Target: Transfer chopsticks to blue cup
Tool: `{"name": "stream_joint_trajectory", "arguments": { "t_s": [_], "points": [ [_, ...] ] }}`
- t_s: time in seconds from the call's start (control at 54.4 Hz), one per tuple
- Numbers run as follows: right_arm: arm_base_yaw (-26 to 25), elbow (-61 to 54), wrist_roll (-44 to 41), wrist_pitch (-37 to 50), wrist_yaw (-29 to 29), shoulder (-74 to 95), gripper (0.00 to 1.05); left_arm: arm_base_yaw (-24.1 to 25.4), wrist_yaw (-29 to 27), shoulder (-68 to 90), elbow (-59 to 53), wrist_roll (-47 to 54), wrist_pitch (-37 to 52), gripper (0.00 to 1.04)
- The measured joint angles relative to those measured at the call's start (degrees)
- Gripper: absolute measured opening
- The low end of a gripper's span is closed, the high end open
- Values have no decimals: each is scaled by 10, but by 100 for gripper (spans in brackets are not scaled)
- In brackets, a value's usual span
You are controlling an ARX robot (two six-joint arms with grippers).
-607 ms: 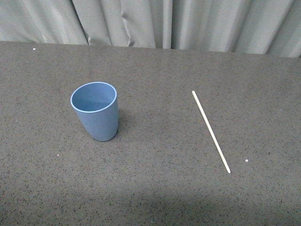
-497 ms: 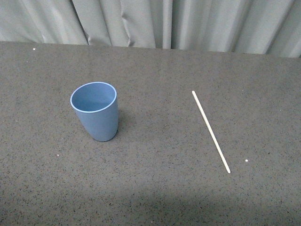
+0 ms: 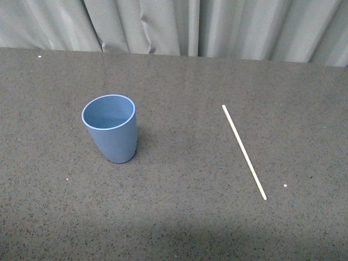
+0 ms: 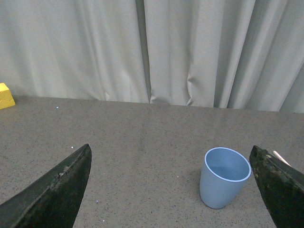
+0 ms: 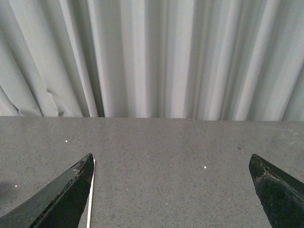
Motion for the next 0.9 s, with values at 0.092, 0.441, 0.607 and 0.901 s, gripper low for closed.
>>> {"name": "stream_joint_trajectory", "arguments": {
  "t_s": [0.092,0.441,0.607,0.901],
  "points": [
    [0,0,0,0,0,0,95,0,0,0,0,0,0,98],
    [0,0,0,0,0,0,95,0,0,0,0,0,0,98],
    [33,17,-84,-32,116,65,95,0,-1,0,0,0,0,98],
    [59,116,-53,115,40,441,95,0,-1,0,0,0,0,98]
  ]
}}
